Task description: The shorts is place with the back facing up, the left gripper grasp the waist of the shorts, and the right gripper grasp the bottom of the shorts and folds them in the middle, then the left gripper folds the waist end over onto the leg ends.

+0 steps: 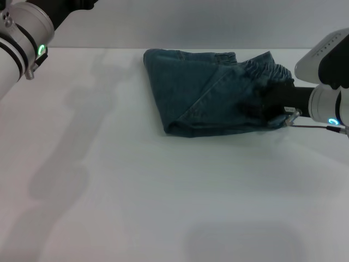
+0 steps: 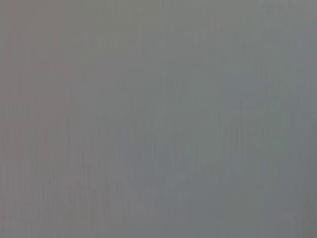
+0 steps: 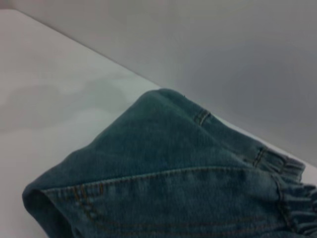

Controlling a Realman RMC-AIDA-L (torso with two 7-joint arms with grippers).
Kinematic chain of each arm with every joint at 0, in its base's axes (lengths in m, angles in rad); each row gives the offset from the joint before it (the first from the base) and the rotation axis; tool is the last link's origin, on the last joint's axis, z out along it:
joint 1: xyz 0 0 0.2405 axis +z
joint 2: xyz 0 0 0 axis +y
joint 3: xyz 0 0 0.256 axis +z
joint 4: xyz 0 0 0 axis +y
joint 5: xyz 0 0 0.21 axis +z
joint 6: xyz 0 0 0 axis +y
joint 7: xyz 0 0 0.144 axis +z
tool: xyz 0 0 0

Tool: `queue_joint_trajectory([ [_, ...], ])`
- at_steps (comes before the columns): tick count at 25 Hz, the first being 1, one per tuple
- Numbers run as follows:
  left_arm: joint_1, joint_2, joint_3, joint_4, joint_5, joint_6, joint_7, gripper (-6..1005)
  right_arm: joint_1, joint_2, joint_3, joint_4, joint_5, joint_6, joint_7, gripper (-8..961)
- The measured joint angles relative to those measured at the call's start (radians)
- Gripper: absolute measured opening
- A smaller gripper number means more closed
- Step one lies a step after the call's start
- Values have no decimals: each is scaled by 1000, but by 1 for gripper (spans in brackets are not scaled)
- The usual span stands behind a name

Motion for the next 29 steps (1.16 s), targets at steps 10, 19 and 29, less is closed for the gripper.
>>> queue_joint_trajectory([
  [10, -5, 3, -4, 2, 2, 0, 0, 853, -76, 2, 0, -160, 51, -59, -3, 546],
  [19, 7, 2, 1, 1, 3, -32, 0, 852, -225, 4, 15, -275, 522, -71, -433, 546],
  [29, 65, 1, 154, -68, 4, -360, -21, 851, -265, 3, 71, 73, 1353, -202, -1224, 546],
])
